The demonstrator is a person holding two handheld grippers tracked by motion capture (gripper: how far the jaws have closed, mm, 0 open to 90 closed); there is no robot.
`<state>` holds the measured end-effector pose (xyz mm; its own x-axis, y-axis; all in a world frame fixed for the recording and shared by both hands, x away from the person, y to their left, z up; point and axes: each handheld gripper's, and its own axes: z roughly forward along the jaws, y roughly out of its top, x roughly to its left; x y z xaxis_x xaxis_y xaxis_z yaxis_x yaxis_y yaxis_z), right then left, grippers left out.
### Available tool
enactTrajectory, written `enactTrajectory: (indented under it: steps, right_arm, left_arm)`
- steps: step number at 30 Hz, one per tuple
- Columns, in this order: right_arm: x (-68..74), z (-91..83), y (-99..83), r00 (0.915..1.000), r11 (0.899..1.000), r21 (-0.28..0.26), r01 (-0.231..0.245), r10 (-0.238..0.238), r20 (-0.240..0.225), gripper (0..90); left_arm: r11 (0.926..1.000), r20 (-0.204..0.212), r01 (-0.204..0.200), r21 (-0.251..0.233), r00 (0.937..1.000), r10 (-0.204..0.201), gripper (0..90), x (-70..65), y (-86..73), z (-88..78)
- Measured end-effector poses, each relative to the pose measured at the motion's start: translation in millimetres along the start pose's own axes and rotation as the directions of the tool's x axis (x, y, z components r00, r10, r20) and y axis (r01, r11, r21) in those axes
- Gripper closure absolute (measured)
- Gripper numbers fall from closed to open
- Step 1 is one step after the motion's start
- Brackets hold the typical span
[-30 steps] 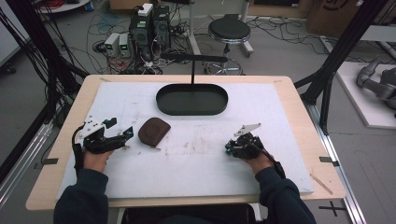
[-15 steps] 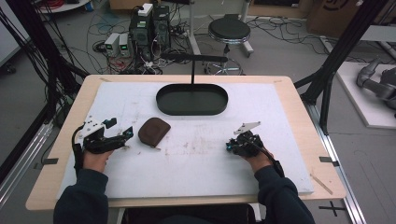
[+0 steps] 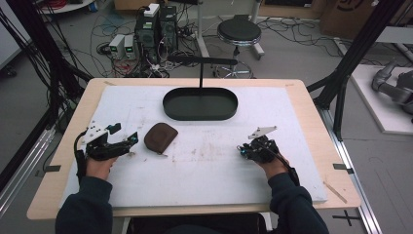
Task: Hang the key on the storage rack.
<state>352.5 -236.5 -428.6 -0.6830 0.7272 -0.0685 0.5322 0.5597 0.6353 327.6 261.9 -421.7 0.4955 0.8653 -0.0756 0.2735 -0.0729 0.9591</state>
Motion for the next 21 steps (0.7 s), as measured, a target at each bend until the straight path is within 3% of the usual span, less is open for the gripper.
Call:
enactTrajectory:
  steps: [3, 6, 9, 15, 19, 21]
  right_arm:
    - [1.9, 0.2, 0.8, 0.9997, 1.000, 0.008, 0.025, -0.025, 0.003, 87.7]
    - [4.2, 0.8, 1.7, 0.9983, 0.998, 0.024, 0.056, -0.057, 0.013, 88.5]
    - [4.9, 1.1, 2.1, 0.9976, 0.997, 0.031, 0.064, -0.065, 0.023, 83.9]
    - [4.2, 1.3, 5.1, 0.9977, 0.997, 0.054, 0.063, -0.065, 0.021, 83.7]
    - [5.1, 2.0, 6.8, 0.9954, 0.994, 0.061, 0.090, -0.092, 0.028, 83.9]
    - [7.3, 1.8, 8.0, 0.9940, 0.992, 0.077, 0.099, -0.102, 0.039, 88.6]
  left_arm:
    - [1.0000, 0.000, -0.001, 0.001, 1.0000, 0.001, 21.4, 0.0, -0.1, 0.0]
    - [1.0000, 0.000, 0.001, 0.000, 1.0000, -0.001, 21.4, 0.4, 0.0, -0.1]
    - [1.0000, -0.003, 0.000, -0.001, 1.0000, 0.000, 21.4, 1.0, -0.1, -0.6]
    - [1.0000, 0.000, 0.002, 0.002, 1.0000, -0.002, 21.5, 0.9, -0.2, -0.5]
    - [1.0000, -0.001, 0.000, 0.006, 1.0000, 0.000, 21.6, 0.8, -0.3, -0.3]
    - [1.0000, -0.002, -0.002, 0.005, 1.0000, 0.002, 21.9, 0.3, -0.3, -0.2]
